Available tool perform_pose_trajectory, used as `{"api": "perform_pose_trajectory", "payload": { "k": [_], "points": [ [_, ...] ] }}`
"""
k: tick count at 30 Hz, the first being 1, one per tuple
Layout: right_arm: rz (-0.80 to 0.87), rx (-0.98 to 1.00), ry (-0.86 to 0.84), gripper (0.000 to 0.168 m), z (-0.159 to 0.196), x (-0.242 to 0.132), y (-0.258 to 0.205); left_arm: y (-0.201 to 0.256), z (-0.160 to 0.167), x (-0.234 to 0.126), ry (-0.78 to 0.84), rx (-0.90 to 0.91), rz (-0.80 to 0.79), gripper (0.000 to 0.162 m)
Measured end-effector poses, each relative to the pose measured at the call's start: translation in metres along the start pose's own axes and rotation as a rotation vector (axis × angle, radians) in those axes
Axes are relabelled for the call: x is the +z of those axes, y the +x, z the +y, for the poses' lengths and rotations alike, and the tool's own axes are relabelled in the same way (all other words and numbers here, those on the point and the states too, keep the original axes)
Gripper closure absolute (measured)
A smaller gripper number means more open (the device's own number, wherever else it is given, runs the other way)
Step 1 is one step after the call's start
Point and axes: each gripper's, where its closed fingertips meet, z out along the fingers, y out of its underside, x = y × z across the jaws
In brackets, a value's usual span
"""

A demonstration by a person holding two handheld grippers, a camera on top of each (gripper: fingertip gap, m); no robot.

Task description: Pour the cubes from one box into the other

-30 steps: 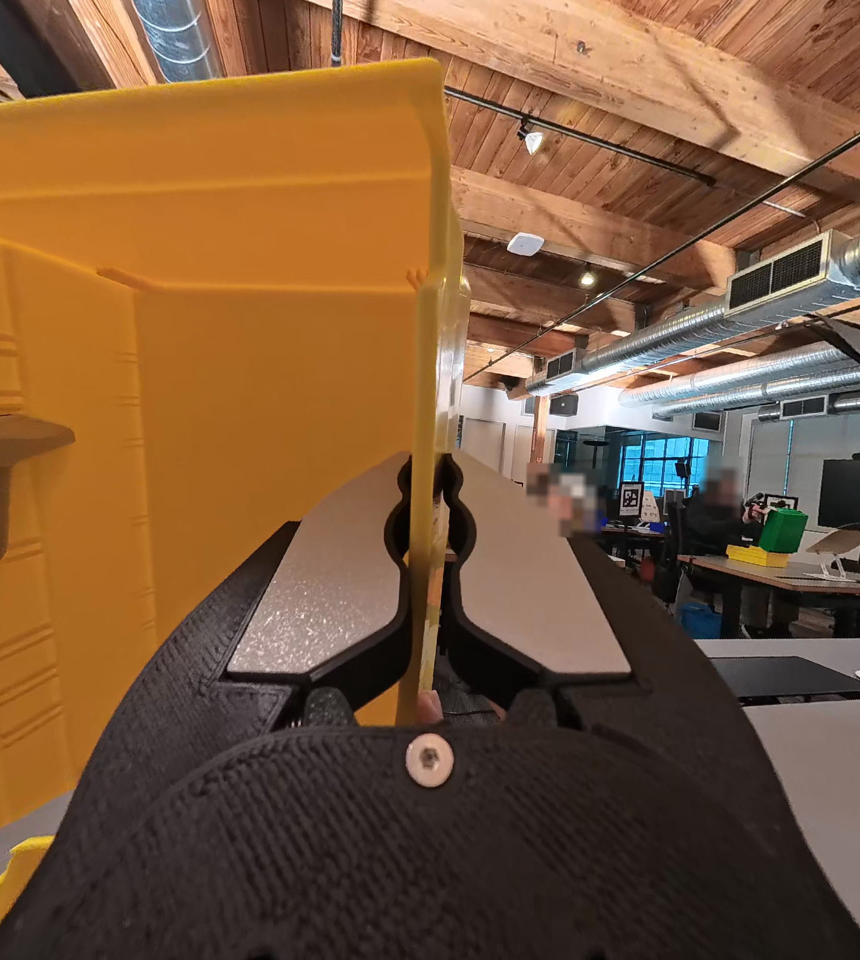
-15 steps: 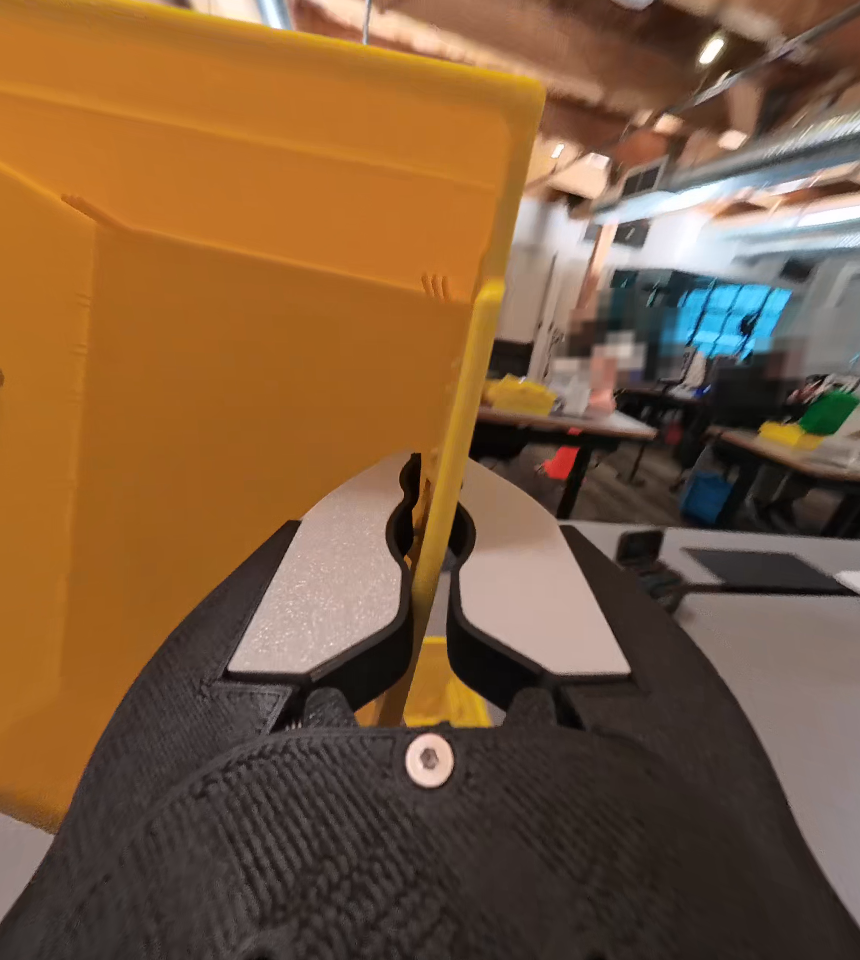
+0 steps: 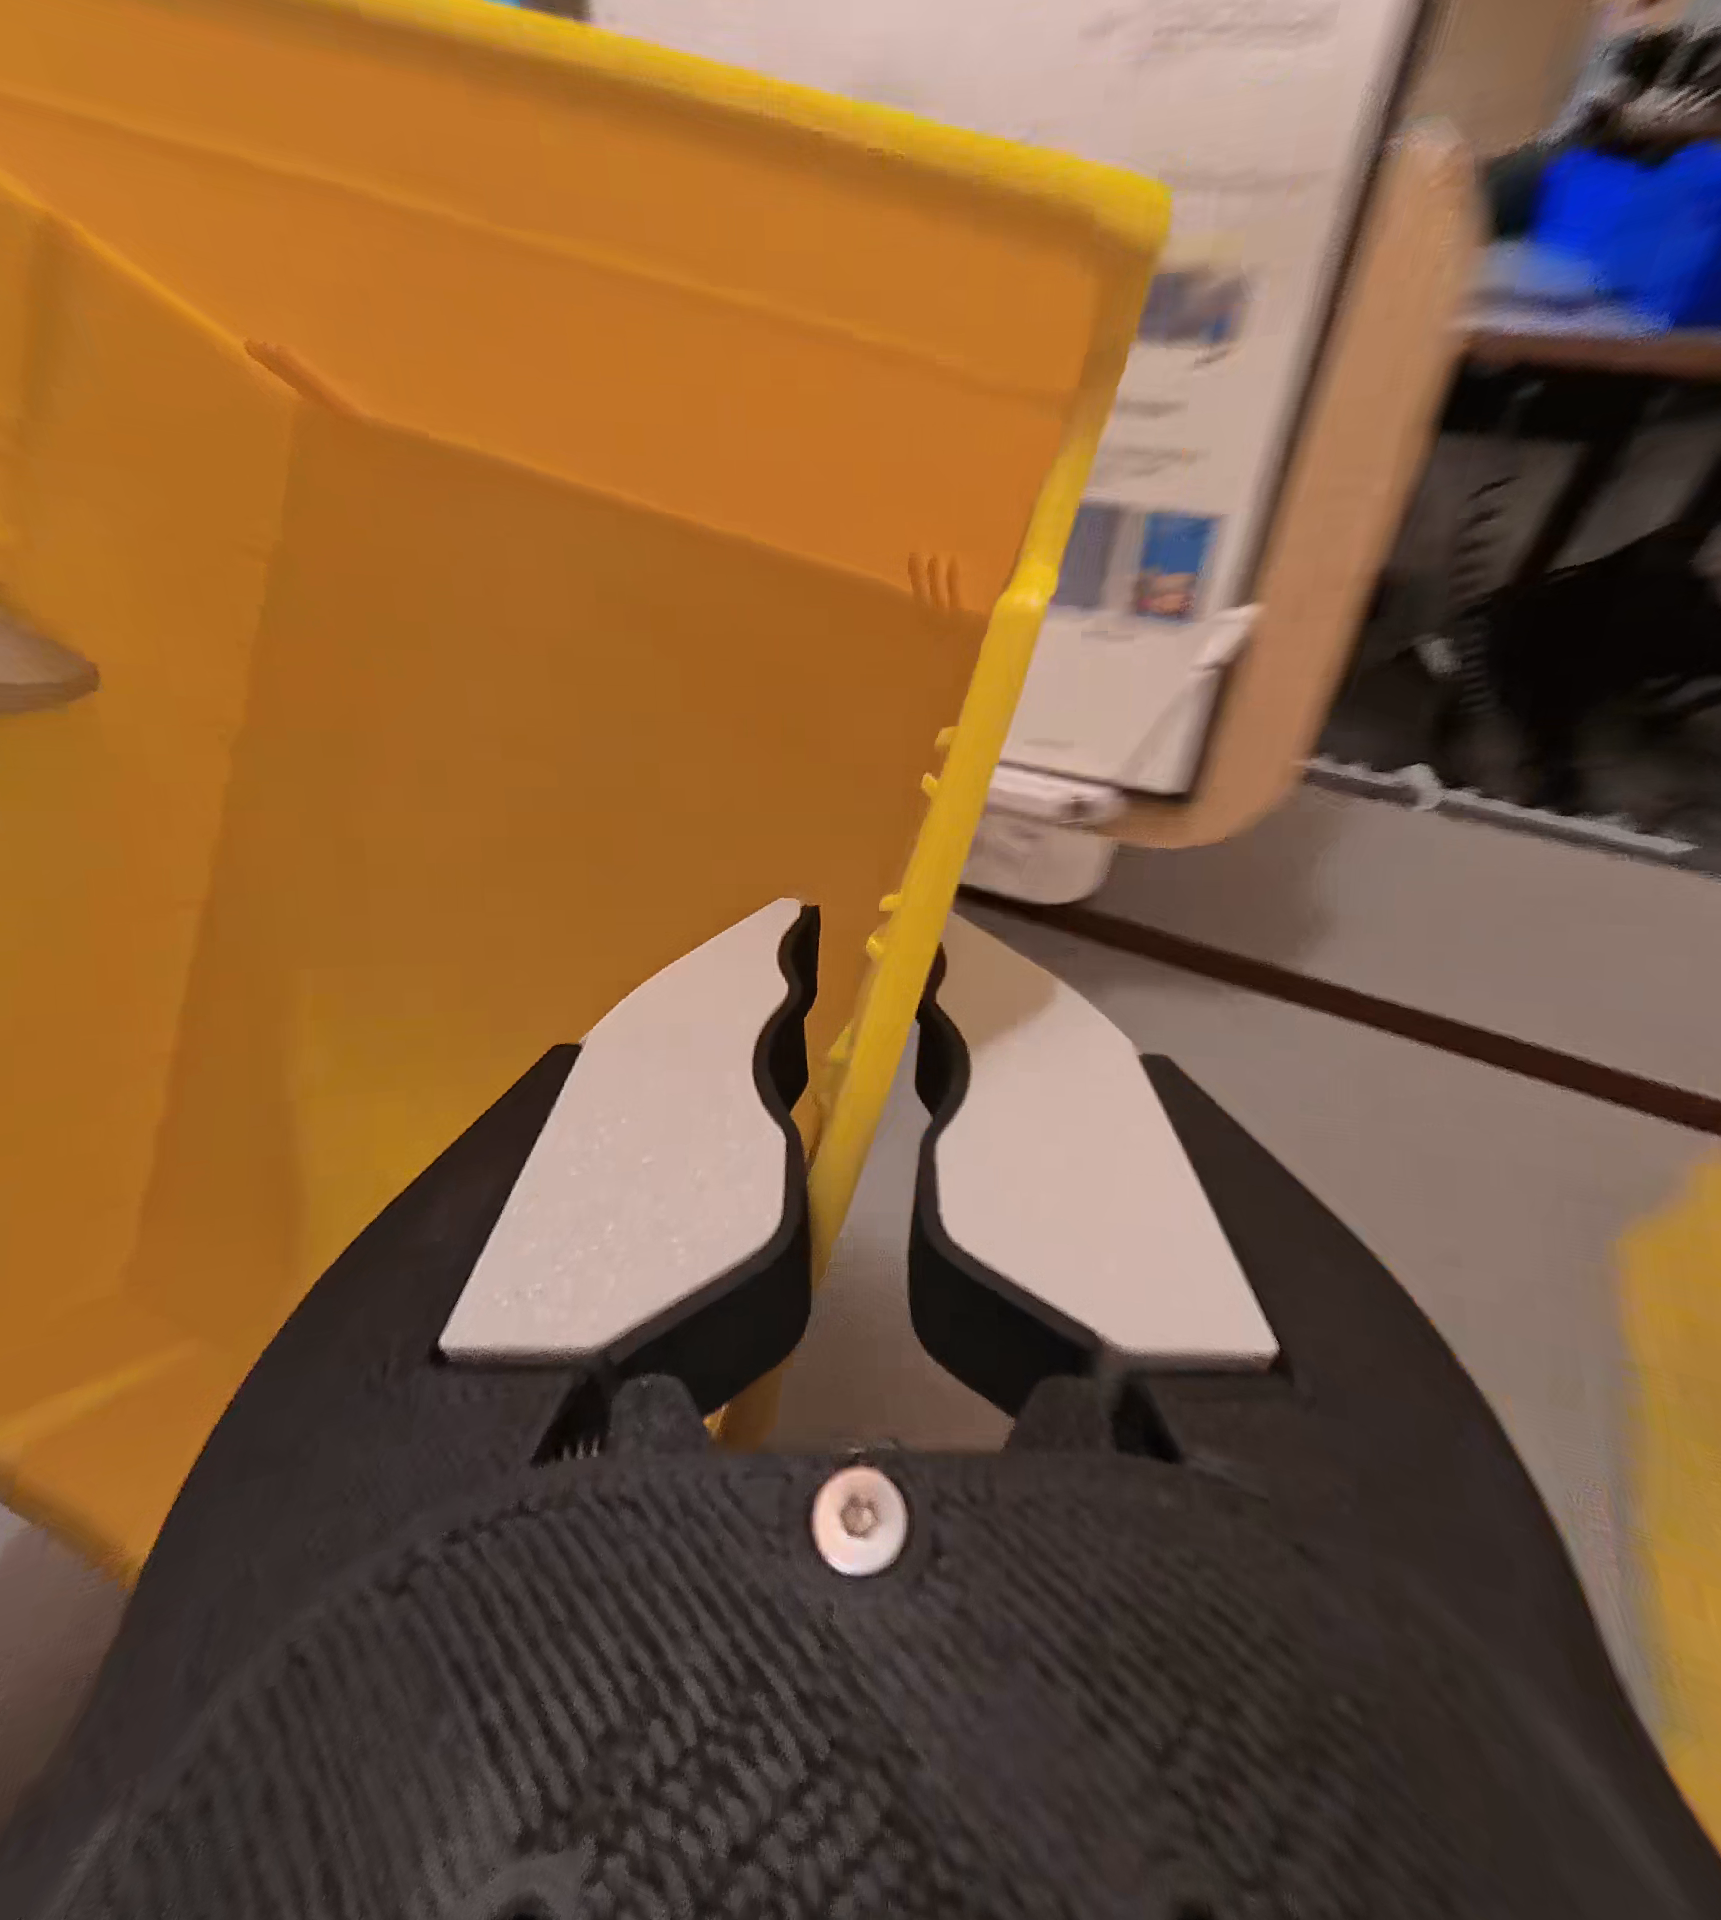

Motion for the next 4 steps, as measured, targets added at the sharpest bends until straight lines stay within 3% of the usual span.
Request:
{"api": "perform_pose_trajectory", "payload": {
  "k": [1, 4],
  "points": [
    [-0.04, 0.015, -0.027, 0.151, 0.006, 0.015, -0.022, -0.021, 0.013, 0.001, -0.046, -0.002, -0.022, 0.156],
    [-0.138, 0.06, -0.092, 0.149, 0.018, 0.059, -0.085, -0.084, 0.049, 0.006, -0.164, -0.024, -0.066, 0.156]
  ]
}}
